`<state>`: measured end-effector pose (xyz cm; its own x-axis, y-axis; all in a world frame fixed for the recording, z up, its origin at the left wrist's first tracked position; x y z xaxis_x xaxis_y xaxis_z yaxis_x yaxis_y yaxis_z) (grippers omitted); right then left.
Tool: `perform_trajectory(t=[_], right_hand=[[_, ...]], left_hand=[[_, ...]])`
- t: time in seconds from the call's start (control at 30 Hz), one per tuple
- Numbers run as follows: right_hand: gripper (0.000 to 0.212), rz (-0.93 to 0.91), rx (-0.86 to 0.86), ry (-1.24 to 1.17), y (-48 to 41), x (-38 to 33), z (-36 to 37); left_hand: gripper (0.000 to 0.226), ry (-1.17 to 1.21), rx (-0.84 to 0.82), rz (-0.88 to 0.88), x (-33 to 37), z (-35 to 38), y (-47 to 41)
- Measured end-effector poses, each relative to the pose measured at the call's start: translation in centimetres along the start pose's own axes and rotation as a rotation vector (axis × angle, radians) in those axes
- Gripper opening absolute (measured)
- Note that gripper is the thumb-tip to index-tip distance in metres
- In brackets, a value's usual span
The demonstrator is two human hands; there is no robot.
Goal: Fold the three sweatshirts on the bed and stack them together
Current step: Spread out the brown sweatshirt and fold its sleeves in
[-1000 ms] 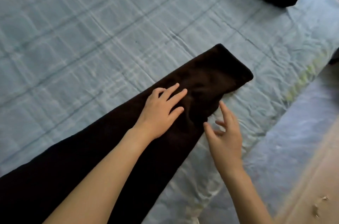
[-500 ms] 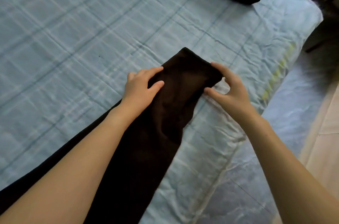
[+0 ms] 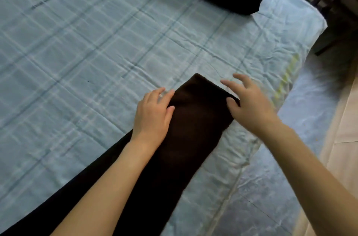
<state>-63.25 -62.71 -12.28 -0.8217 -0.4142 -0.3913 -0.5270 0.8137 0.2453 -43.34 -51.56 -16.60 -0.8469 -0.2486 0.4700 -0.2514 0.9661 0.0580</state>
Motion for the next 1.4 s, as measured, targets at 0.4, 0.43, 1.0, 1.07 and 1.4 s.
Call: perform_trajectory(t=[0.4, 0.43, 1.0, 1.07, 1.4], right_hand=[[0.059, -0.199, 0.016, 0.243, -1.3, -2.8, 10.1], [0.058, -0.184, -0.013, 0.253, -1.2, -3.1, 9.7], [0.053, -0.585, -0.273, -0.159, 18.2, -34.6, 21.0], [0.054, -0.626, -0.311, -0.201, 20.1, -38.8, 22.6], [0.054, -0.921, -0.288, -0.086, 21.1, -56.8, 27.9]], left_hand=[[0.062, -0.249, -0.170, 0.020, -1.7, 5.1, 3.1], [0.062, -0.226, -0.196, 0.022, -1.4, 4.6, 3.1], [0.039, 0.029, 0.442, -0.376, -16.5, -14.2, 37.3], [0.039, -0.053, 0.514, -0.446, -19.4, -16.9, 41.3], [0.055, -0.123, 0.462, -1.021, -39.3, -24.4, 54.1]])
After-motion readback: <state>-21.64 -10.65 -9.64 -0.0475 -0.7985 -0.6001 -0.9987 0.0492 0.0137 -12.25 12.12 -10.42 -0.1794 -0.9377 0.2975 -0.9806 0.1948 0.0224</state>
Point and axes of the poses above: each hand's wrist, its own y-axis away from the middle knuckle, its own z-axis out of the palm, x = y × z, the point moved 5 cm from there along -y, towards the middle knuckle, and after that the axes turned 4 degrees about -x, right-handed, at the moved point
